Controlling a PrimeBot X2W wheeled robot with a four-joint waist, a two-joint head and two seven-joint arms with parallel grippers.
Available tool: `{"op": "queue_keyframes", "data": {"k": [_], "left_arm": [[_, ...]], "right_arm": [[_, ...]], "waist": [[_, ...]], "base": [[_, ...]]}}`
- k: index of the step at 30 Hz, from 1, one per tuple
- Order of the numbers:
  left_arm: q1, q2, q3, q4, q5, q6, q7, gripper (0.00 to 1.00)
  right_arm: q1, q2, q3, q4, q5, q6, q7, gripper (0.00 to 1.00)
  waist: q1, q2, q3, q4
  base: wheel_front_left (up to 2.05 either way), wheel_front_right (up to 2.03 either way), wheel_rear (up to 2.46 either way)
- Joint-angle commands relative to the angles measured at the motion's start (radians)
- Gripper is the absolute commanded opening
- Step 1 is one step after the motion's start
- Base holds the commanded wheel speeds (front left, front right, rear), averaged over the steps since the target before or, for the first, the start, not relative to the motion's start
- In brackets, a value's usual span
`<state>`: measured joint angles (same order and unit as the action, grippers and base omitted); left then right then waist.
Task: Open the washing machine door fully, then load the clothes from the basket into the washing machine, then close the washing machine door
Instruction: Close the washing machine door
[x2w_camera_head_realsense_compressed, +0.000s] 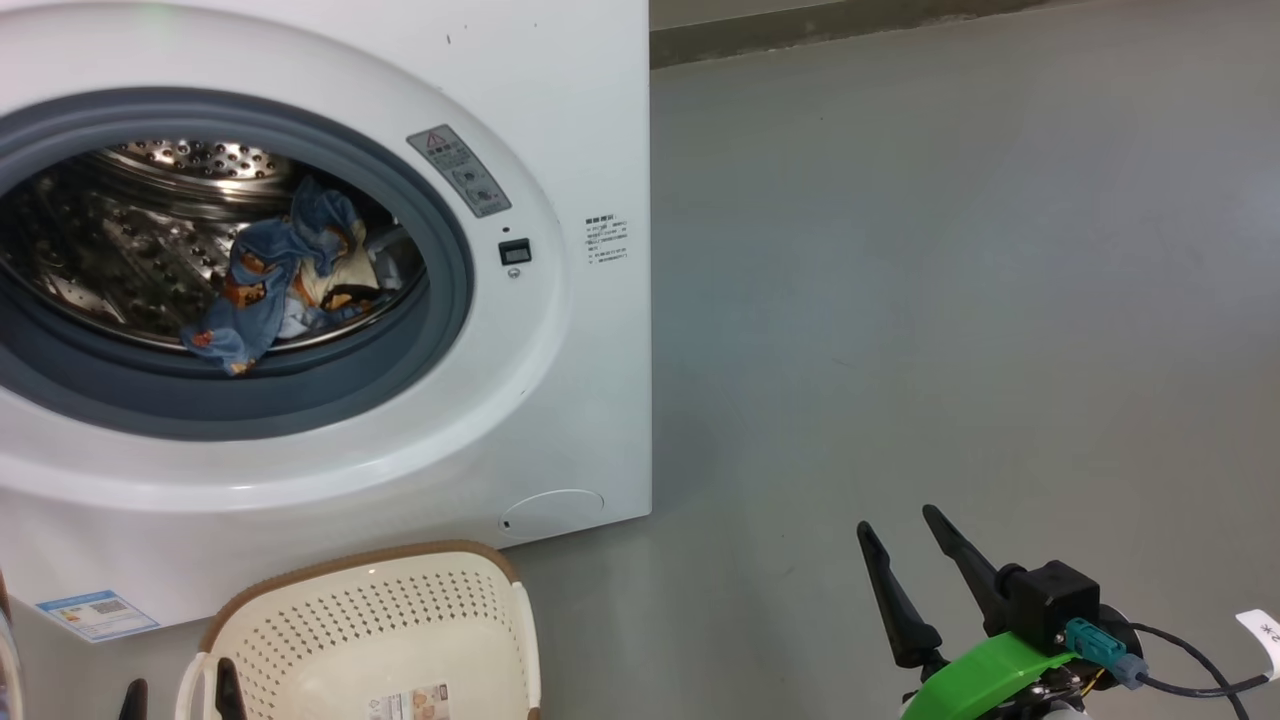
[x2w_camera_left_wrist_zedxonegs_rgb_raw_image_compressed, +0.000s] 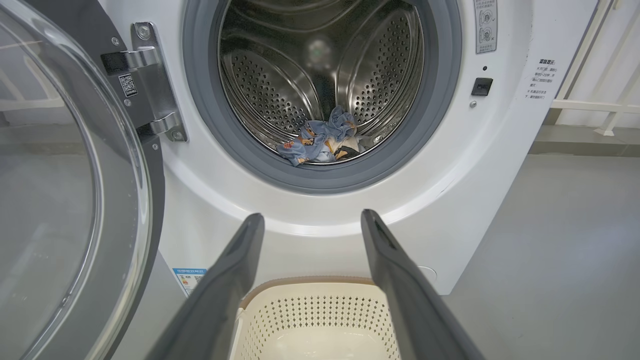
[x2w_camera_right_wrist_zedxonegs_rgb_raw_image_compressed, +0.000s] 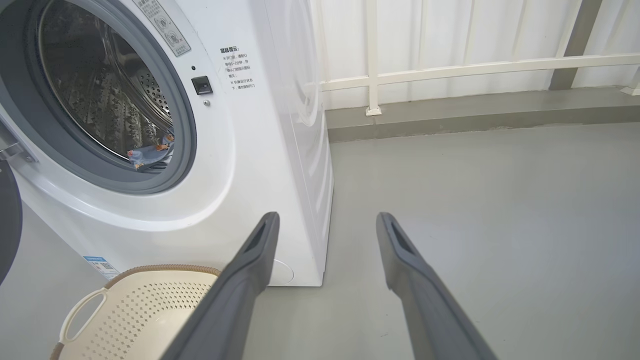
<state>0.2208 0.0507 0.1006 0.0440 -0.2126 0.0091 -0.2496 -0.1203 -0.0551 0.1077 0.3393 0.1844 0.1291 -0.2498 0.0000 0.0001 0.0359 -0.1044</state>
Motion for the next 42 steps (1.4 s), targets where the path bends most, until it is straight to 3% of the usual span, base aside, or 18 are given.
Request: {"op": "queue_keyframes", "data": {"k": [1, 19, 42], "left_arm": [[-0.034, 0.0, 0.037, -0.021, 0.006, 0.01, -0.012, 1.0], [-0.045, 0.0, 0.046, 0.005, 0.025, -0.007, -0.012, 1.0], [-0.061, 0.0, 0.071, 0.012, 0.04, -0.034, -0.012, 1.0]], "right_arm": [[-0.005, 0.005, 0.017, -0.026, -0.006, 0.002, -0.012, 1.0], [-0.003, 0.005, 0.006, -0.035, -0.024, 0.002, -0.012, 1.0], [0.009, 0.005, -0.02, -0.052, -0.042, 0.002, -0.012, 1.0]], "waist": [[0.0, -0.0001, 0.0, 0.0], [0.0, -0.0001, 0.001, 0.001], [0.0, -0.0001, -0.018, 0.016]], "base": [[0.0, 0.0, 0.0], [-0.14, 0.14, 0.0], [-1.5, 1.5, 0.0]]}}
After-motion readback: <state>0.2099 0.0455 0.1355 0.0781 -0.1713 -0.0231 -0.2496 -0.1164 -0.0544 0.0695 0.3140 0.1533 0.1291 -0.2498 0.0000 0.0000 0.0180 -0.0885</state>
